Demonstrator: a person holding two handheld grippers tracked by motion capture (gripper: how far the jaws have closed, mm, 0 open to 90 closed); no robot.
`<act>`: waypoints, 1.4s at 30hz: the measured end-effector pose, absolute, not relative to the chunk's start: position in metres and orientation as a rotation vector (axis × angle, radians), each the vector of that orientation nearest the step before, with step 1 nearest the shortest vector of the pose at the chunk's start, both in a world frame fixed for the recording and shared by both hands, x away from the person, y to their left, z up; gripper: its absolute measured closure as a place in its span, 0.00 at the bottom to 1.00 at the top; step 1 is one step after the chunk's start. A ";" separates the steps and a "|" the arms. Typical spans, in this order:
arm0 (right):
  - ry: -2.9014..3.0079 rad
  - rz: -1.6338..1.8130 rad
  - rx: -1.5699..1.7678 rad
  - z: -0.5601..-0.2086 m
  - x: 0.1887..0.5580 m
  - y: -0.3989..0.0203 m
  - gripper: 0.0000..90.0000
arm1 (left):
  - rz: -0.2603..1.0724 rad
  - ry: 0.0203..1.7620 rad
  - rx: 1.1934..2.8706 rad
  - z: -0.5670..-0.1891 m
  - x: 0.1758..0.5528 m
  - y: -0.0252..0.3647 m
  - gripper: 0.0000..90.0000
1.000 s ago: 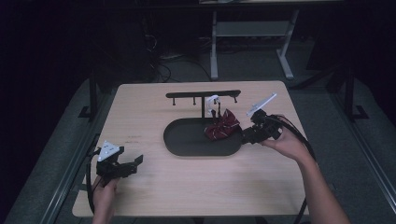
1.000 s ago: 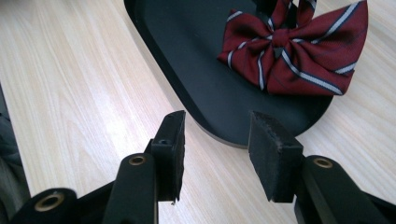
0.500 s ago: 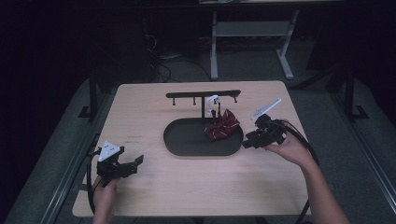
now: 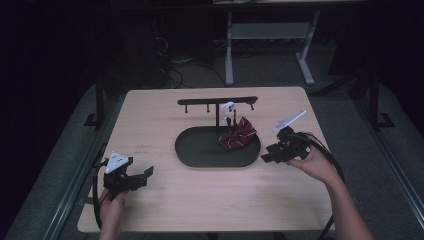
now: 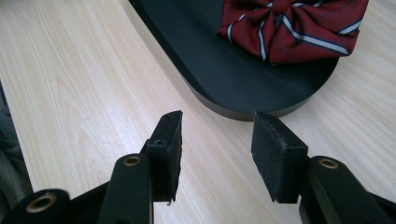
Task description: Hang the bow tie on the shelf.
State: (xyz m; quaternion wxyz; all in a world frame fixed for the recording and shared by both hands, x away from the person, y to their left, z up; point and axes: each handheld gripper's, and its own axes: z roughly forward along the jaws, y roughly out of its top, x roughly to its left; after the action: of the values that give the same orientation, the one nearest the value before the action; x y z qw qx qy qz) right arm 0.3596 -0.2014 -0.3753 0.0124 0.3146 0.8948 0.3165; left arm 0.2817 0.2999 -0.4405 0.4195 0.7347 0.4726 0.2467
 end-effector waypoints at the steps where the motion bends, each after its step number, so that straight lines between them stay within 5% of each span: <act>1: 2.787 0.987 0.986 -0.376 0.359 -0.202 0.58 | 0.619 1.185 1.843 -0.440 0.282 0.300 0.15; 42: 2.762 1.009 1.125 -0.412 0.327 -0.235 0.57 | 0.622 1.170 1.866 -0.440 0.281 0.299 0.15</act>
State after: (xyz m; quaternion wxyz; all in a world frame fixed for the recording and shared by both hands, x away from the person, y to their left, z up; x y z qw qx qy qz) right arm 0.3265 -0.2347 -0.4123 -0.0035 0.3572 0.8773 0.3205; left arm 0.2814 0.2988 -0.4404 0.4138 0.7422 0.4654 0.2475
